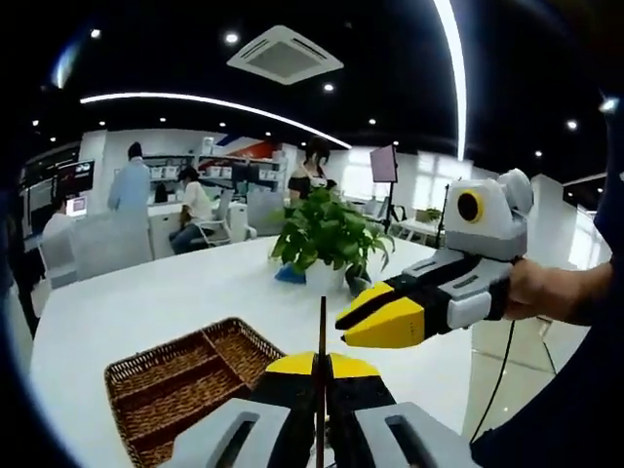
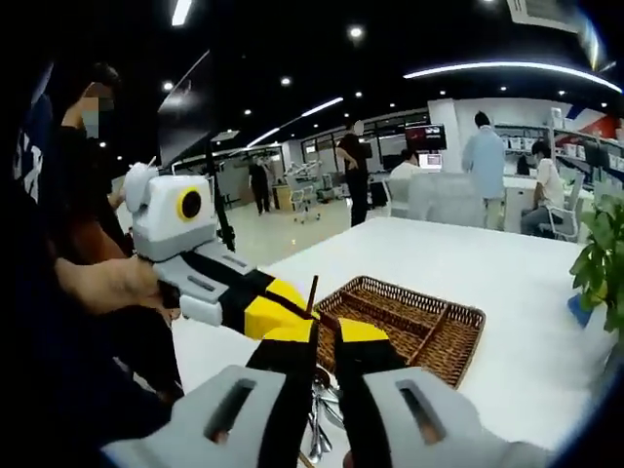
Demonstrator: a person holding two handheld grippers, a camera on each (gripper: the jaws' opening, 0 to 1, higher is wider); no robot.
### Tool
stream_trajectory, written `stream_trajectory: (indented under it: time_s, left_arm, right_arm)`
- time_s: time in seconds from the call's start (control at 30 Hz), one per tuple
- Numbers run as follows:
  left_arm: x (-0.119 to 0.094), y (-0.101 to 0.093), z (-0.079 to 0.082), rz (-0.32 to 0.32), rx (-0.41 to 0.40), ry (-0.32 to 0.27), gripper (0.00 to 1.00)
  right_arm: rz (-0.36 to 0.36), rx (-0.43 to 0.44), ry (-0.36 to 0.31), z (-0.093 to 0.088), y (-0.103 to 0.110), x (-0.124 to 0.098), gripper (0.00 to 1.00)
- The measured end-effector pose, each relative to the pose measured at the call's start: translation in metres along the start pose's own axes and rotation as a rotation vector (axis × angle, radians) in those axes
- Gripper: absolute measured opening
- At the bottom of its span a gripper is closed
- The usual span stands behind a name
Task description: Arrange the knives, forks, and spoons in their matching storage slots by inserting each utensil handle-first until every utensil is classified and aligned in the correct compartment
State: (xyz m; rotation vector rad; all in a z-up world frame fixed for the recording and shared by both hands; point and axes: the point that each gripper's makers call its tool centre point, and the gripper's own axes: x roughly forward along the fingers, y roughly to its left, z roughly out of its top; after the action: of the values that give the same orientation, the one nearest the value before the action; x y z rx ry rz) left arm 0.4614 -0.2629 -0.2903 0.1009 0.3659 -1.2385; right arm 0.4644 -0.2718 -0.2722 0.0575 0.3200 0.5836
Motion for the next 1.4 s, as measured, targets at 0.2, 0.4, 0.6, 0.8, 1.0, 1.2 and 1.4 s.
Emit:
stream_trajectory:
  time_s: [0.2,0.4,0.6,0.8,1.0,1.2,1.4]
  left_arm:
    - [-0.001,0.003,-0.005,-0.002,-0.009,-0.004,0.01]
    - [-0.006,0.008,-0.008,0.003,-0.021,-0.008,0.01]
    - [-0.009,0.014,-0.013,0.022,-0.030,-0.004,0.01]
    - [-0.009,0.008,-0.009,0.007,-0.025,-0.015,0.01]
    - [-0.008,0.002,-0.012,0.009,-0.022,-0.008,0.01]
    - [-0.008,-0.002,-0.016,0.002,-0.016,0.009,0.01]
    - [-0.004,-0.010,-0.019,-0.021,-0.005,0.028,0.01]
  right_arm:
    - [0.021,0.000,-0.003,0.006,0.003,0.008,0.04]
    - [0.044,0.018,-0.006,0.008,0.007,0.014,0.03]
    - [0.066,0.033,-0.007,0.012,0.014,0.016,0.07]
    - [0.077,0.023,0.009,0.012,0.015,0.021,0.06]
    - [0.098,0.029,0.028,0.007,0.019,0.021,0.03]
    - [0.105,0.051,0.044,0.001,0.021,0.017,0.02]
    - [0.115,0.008,0.066,-0.003,0.026,0.010,0.01]
